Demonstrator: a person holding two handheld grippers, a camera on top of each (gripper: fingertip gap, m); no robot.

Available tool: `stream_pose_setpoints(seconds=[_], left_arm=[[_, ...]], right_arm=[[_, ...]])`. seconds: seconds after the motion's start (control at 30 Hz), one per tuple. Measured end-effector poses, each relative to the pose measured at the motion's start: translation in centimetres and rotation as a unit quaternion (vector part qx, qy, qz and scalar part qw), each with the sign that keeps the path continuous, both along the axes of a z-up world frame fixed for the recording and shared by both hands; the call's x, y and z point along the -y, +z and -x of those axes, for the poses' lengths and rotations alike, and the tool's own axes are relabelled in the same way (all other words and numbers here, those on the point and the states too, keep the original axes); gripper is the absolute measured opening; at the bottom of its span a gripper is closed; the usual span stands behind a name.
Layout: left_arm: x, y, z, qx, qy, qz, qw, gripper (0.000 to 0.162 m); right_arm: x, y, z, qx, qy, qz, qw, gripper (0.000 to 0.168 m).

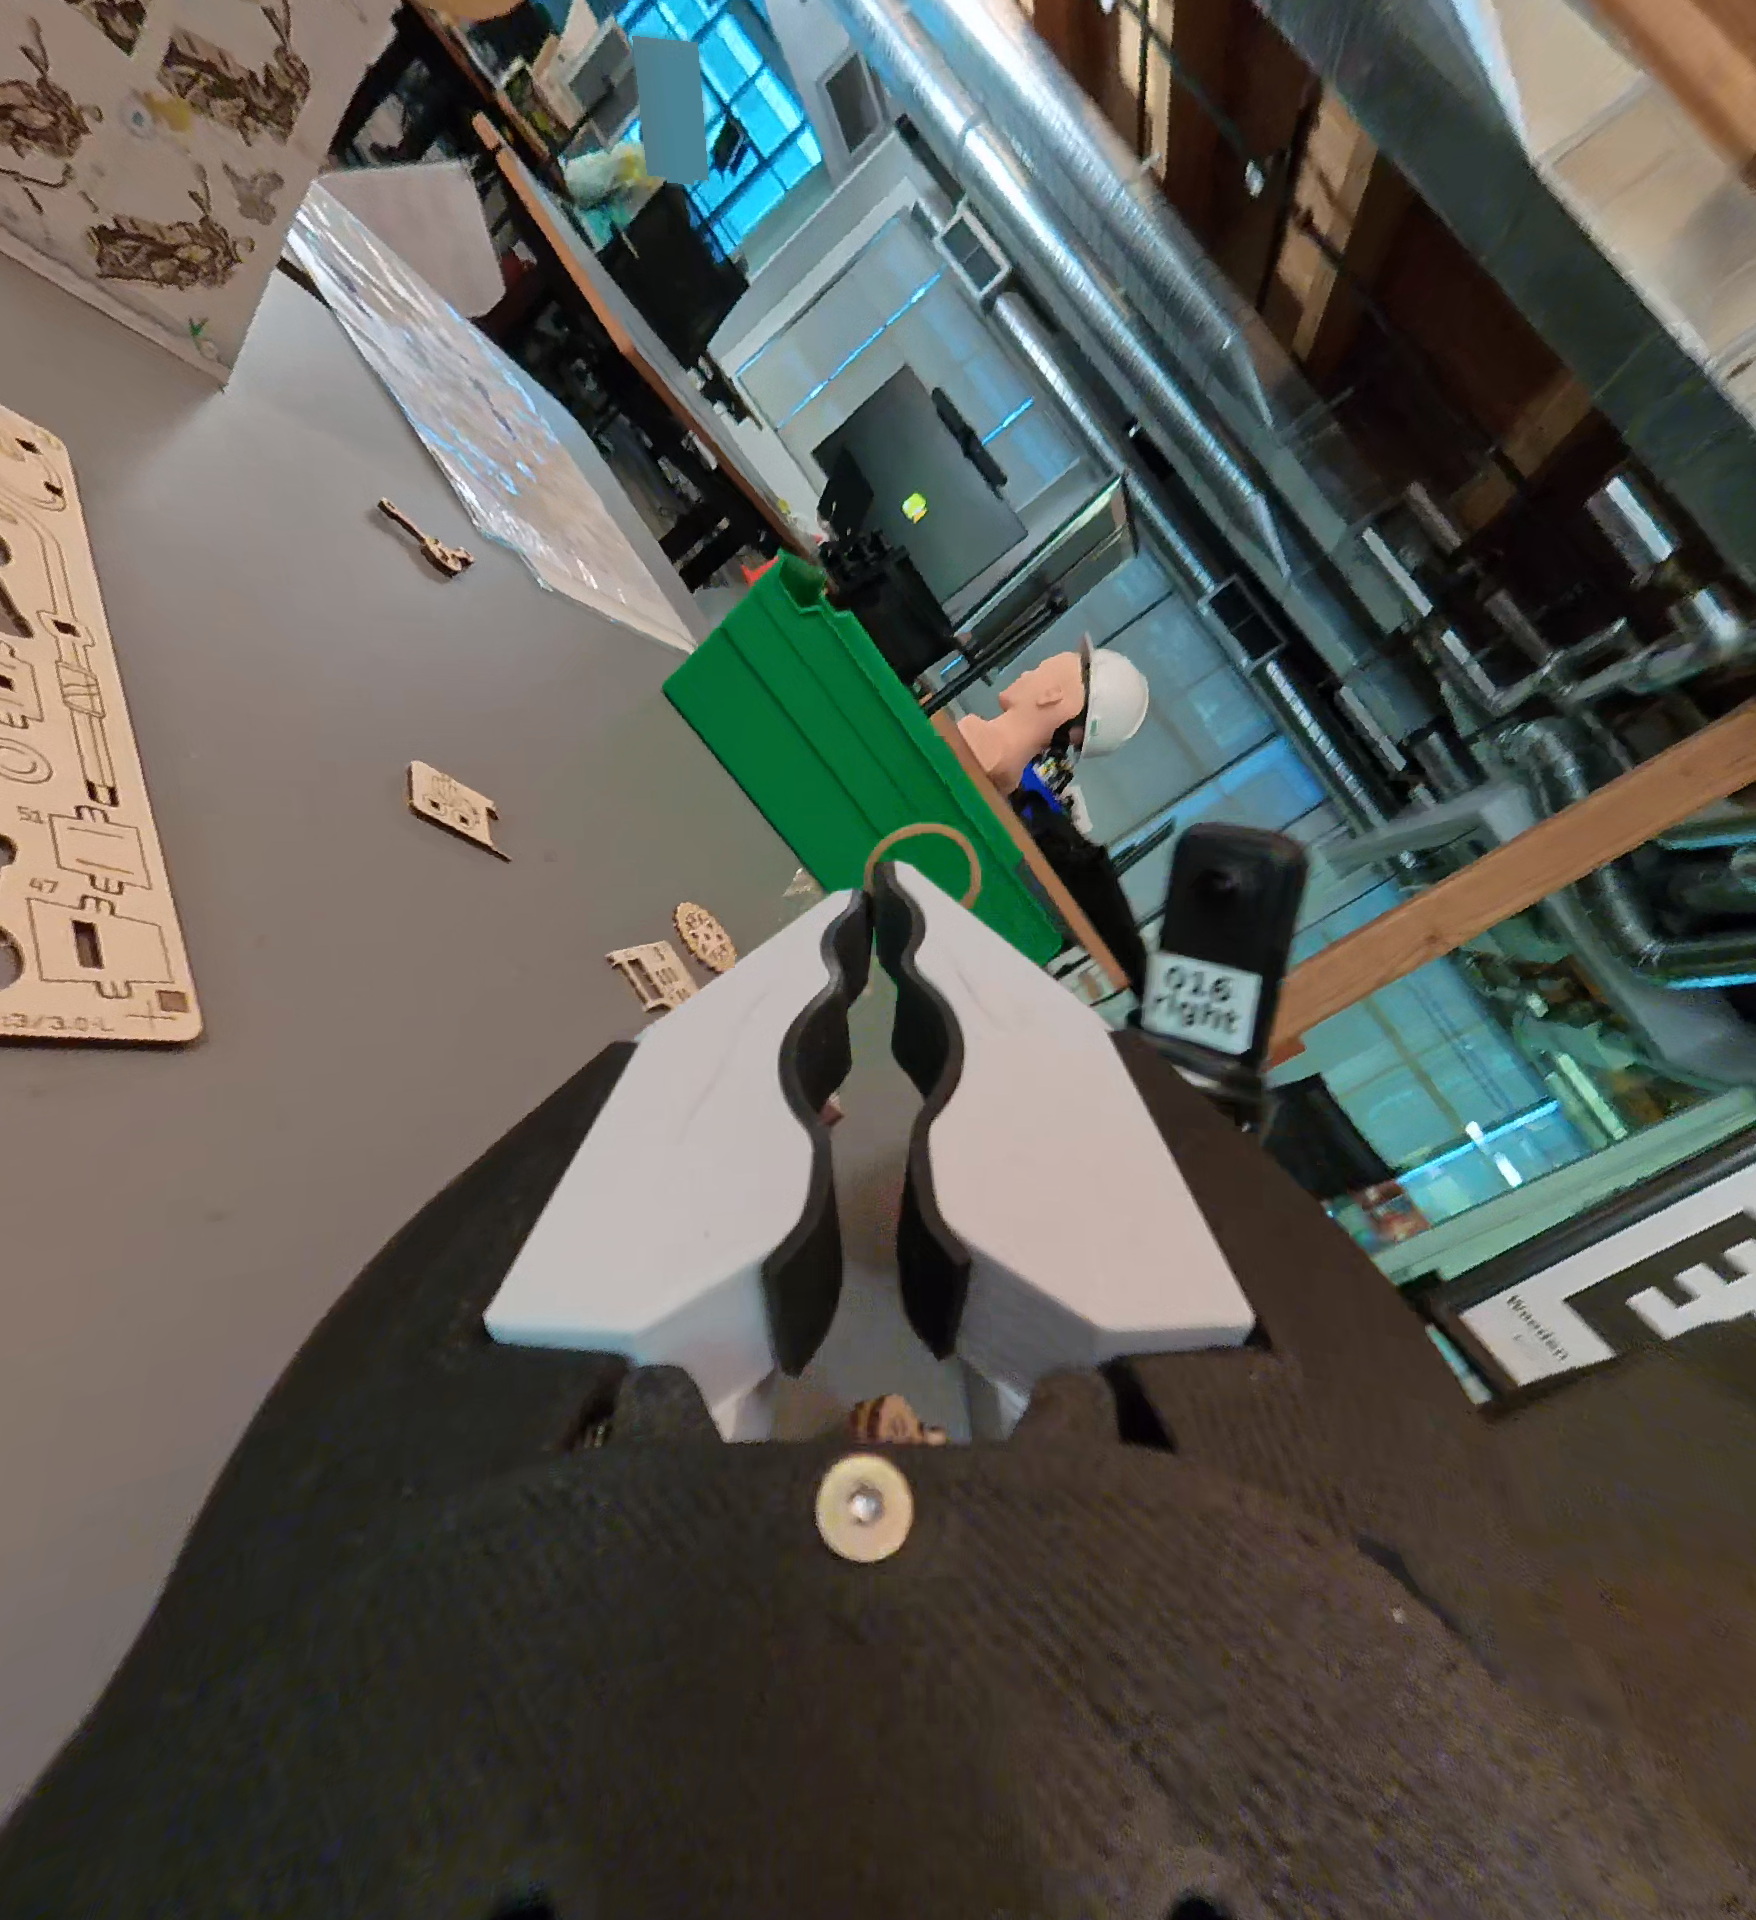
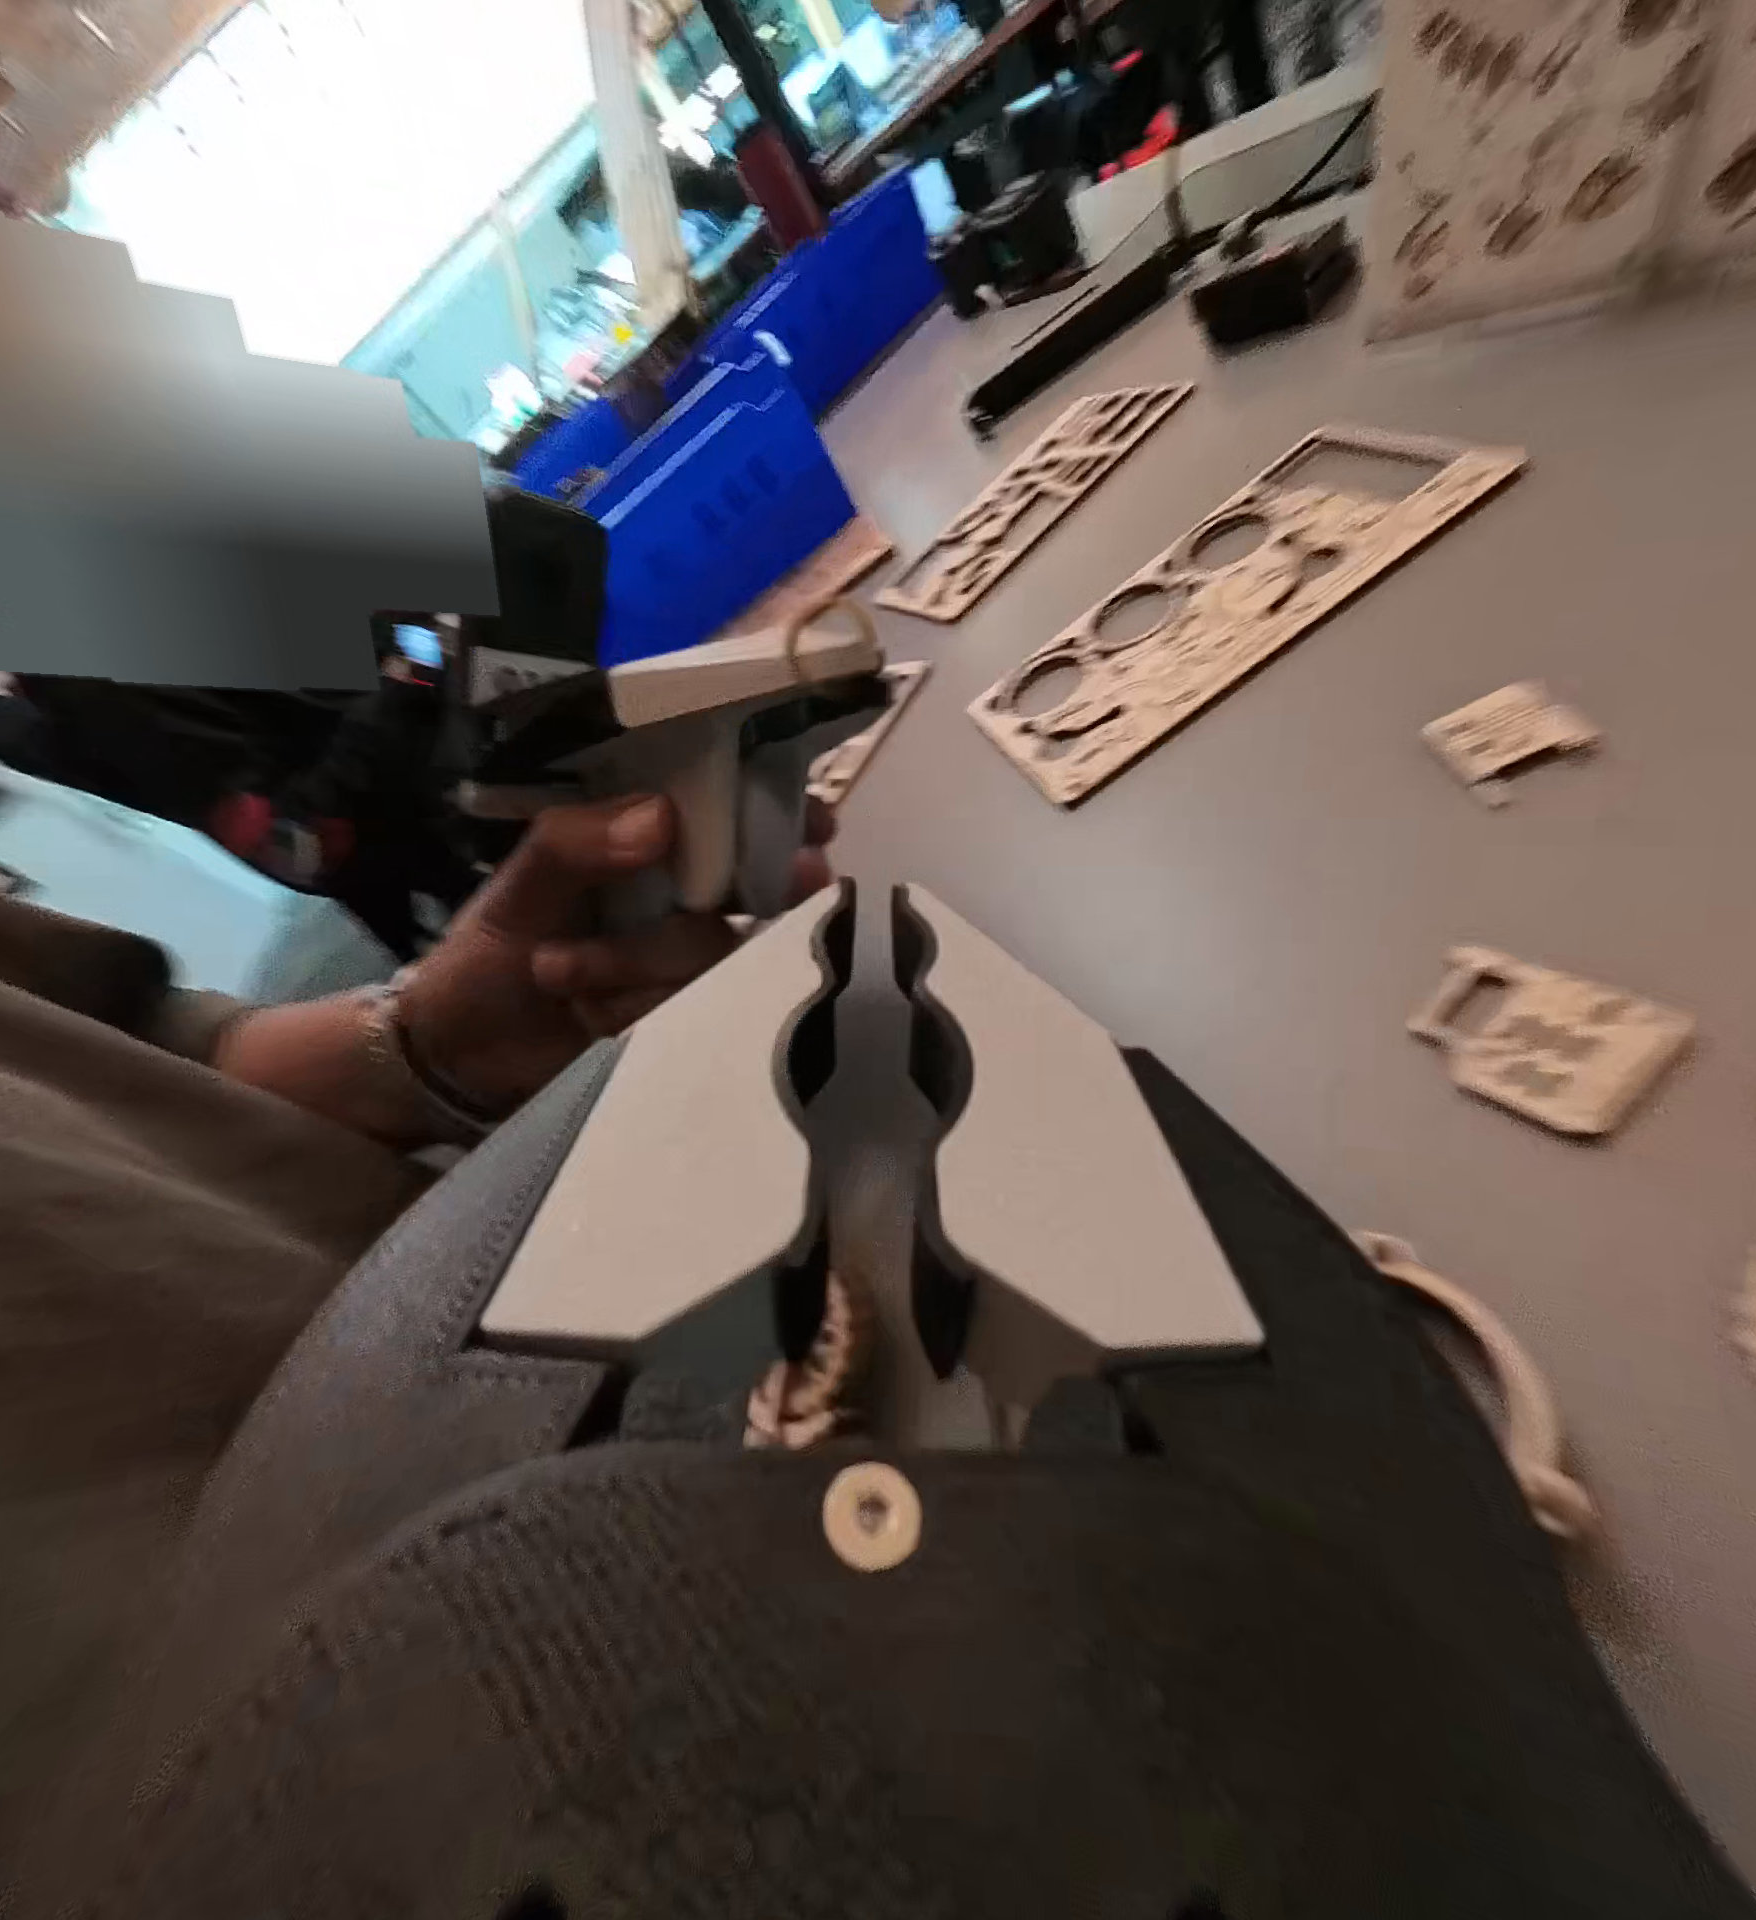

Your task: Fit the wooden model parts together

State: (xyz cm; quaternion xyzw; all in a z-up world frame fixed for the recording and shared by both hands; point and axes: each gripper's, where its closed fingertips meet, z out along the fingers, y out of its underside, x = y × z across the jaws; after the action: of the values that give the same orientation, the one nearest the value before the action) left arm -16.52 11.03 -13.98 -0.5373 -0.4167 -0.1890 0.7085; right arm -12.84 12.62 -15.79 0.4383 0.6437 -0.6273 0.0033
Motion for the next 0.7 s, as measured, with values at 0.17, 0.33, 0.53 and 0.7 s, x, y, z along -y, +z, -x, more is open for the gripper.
stream_pose_setpoints(seconds=[0.17, 0.33, 0.53, 0.7], left_arm=[[-0.4, -0.7, -0.3, -0.045, -0.019, 0.07, 0.996, 0.0], [-1.4, -3.8, -1.0, -0.064, -0.063, 0.193, 0.977, 0.0], [-1.7, -4.9, -1.5, -0.077, -0.085, 0.234, 0.966, 0.0], [-1.3, -5.6, -1.2, -0.051, -0.092, 0.229, 0.968, 0.0]], right_arm=[[-9.8, -1.2, 2.7, -0.061, -0.133, -0.229, 0.962, 0.015], [-13.5, -7.9, 2.7, 0.043, -0.137, -0.349, 0.926, 0.044], [-13.7, -8.8, 3.2, 0.046, -0.133, -0.372, 0.917, 0.031], [-13.4, -5.5, 3.3, -0.017, -0.152, -0.327, 0.933, 0.031]])
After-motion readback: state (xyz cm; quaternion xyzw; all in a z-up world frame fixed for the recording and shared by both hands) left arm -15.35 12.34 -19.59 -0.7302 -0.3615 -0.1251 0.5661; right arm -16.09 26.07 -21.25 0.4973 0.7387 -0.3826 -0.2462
